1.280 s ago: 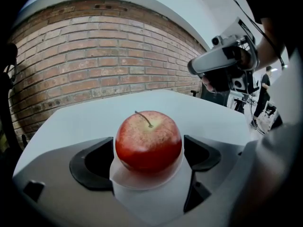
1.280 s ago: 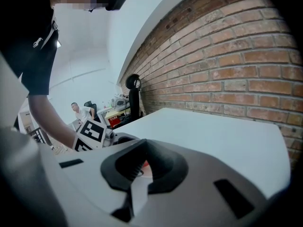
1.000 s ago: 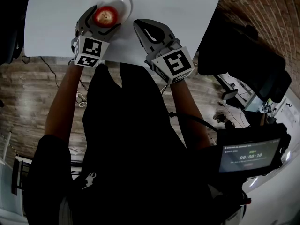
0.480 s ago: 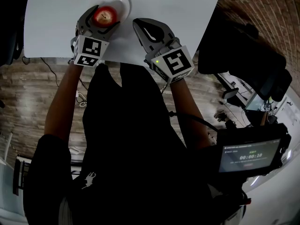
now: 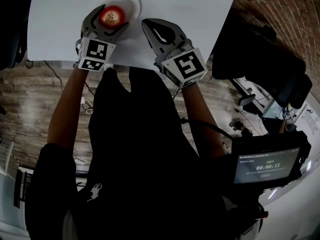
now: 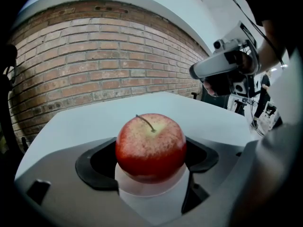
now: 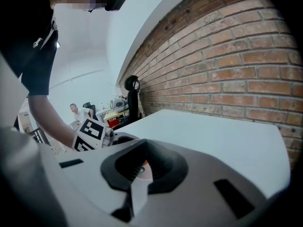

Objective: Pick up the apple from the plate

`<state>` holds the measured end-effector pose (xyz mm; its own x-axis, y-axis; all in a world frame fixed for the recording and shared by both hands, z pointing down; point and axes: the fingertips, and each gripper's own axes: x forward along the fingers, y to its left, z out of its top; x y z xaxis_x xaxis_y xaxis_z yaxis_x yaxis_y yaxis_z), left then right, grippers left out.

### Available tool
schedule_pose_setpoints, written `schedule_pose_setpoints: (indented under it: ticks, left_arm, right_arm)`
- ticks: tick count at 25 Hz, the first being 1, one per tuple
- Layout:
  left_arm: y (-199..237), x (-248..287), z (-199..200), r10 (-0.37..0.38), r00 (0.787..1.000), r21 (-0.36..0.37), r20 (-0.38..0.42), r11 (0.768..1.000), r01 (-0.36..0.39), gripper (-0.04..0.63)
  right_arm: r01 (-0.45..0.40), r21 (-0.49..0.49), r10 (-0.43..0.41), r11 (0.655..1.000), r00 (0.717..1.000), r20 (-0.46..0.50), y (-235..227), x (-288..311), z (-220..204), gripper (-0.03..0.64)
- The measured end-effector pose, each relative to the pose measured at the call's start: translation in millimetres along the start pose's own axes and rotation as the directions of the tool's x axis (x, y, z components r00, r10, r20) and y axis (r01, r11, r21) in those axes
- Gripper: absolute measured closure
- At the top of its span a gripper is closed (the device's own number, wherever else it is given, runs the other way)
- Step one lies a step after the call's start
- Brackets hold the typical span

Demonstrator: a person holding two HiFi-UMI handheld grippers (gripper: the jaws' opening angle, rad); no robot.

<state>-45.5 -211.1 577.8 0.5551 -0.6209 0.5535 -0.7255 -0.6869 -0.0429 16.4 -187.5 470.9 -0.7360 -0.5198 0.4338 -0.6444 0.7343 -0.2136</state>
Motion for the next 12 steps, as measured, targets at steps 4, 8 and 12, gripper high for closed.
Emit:
schedule_pose_setpoints:
  ticks: [4,8,12]
  left_arm:
    - [-0.1,-1.1,-0.8,0.000,1.000,0.001,-0.008,1.000,0.000,0.181]
    - [0.6,0.4,2.9,-0.004,1.000,0.002,-0.005,1.000,0.004,0.181]
    - [1.8,3.7,8.2,-0.012,1.000,0.015,0.001,1.000,0.012,0.181]
  right_arm:
    - [-0.009,-0.011,0.009,1.000,1.000,0.027,0.4,1.8,4.3,0.612]
    - [-0.004,-0.015,0.004,1.000,1.000,0.029,-1.7,2.5,5.2,0.612]
    - [0.003,-0.023,-0.002,1.000,0.999,0.038,-4.2,4.9,8.7,0.612]
